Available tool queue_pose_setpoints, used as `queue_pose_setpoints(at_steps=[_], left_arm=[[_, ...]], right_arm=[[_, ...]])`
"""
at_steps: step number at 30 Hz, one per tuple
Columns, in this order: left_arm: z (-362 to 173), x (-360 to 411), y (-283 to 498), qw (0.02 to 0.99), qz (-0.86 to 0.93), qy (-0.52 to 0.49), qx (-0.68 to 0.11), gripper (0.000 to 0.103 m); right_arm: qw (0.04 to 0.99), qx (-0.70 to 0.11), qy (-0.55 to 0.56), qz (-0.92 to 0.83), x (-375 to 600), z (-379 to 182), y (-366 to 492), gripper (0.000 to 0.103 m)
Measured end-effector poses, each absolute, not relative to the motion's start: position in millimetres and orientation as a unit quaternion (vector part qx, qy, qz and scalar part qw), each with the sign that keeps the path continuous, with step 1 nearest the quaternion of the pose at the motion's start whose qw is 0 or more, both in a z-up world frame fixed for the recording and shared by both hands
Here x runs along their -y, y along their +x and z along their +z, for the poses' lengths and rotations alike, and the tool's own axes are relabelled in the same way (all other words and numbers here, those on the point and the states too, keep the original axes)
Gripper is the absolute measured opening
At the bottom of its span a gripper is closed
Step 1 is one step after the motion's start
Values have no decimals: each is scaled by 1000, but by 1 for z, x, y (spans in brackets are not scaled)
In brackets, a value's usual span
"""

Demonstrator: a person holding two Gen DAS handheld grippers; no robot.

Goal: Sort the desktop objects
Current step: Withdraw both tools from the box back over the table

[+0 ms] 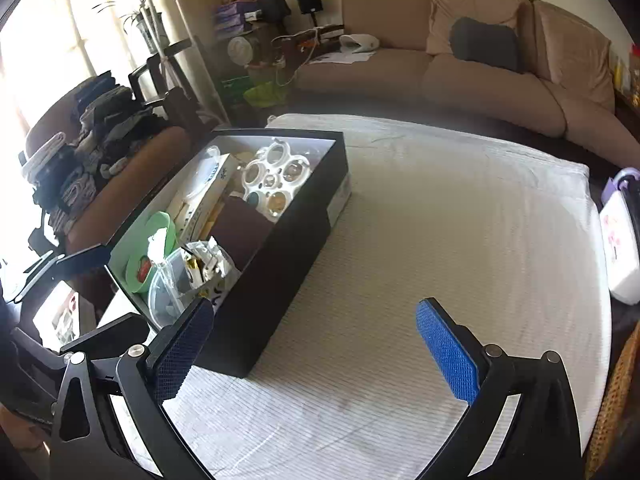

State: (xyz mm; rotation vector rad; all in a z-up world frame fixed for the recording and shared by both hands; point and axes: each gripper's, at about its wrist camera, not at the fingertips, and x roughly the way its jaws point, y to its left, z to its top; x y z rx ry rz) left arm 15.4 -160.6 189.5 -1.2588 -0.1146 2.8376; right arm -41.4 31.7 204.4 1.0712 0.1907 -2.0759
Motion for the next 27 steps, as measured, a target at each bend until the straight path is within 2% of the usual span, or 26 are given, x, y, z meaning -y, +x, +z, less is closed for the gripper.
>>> queue_pose_setpoints(at_steps=[8, 11, 16, 21, 27], left_arm=[[160, 97, 15, 35, 909, -414, 42, 103], [134, 73, 14, 39, 904, -422, 53, 103], [76, 32, 3, 40, 887, -458, 26, 103], [44, 8, -4, 27, 884, -466, 2, 103], [23, -6, -8, 34, 879, -475, -8, 103]], right_arm=[[299, -79, 410, -858, -113, 187, -34, 103], [247, -74, 415, -873, -144, 161, -34, 103], [169, -67, 431, -884, -185, 105, -36, 103], [144, -36, 462, -874, -204, 68, -38, 103], [137, -61, 465, -873, -204, 48, -35, 103]])
